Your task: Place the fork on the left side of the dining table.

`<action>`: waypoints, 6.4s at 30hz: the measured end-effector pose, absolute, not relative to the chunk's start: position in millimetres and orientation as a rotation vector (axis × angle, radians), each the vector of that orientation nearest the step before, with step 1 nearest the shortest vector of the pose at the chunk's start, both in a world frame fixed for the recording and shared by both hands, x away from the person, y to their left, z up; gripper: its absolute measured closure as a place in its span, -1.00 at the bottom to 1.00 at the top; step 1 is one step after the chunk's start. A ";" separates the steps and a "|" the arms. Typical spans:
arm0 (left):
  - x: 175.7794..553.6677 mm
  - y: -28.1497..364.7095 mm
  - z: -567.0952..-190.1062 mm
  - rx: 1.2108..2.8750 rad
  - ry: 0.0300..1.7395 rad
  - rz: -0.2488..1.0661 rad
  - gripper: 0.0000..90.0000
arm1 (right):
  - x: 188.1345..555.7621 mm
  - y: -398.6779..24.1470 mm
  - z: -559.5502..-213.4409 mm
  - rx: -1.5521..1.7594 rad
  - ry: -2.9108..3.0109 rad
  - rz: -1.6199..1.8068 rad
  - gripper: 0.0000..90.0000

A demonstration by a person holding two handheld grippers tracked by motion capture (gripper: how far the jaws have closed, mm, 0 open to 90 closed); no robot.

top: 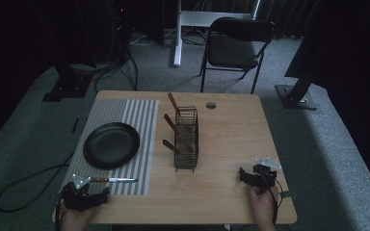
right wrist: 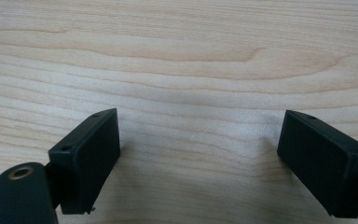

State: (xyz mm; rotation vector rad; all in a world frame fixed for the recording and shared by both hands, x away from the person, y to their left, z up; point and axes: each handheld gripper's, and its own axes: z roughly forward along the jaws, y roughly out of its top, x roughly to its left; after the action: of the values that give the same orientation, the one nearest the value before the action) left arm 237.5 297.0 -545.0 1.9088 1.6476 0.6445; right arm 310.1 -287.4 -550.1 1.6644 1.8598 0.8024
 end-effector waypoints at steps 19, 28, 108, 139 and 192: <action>237.5 298.4 -543.9 1.917 1.643 0.636 -0.98 | 310.4 -287.1 -550.2 1.664 1.860 0.803 -0.72; 235.3 297.4 -540.0 1.932 1.645 0.632 -0.94 | 310.4 -287.3 -550.2 1.664 1.862 0.803 -0.72; 354.0 209.7 -436.7 1.972 1.230 0.473 -0.91 | 310.6 -287.2 -550.3 1.660 1.864 0.803 -0.72; 434.5 159.3 -391.6 1.931 1.208 0.471 -0.85 | 311.1 -286.5 -550.3 1.660 1.863 0.803 -0.72; 515.3 97.6 -398.6 1.970 1.234 0.261 0.15 | 311.7 -286.5 -550.3 1.654 1.870 0.807 -0.72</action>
State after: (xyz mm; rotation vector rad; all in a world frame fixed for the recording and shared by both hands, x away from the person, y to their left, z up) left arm 515.3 97.6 -398.6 1.9697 1.2340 0.2611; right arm 311.7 -286.5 -550.3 1.6539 1.8705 0.8073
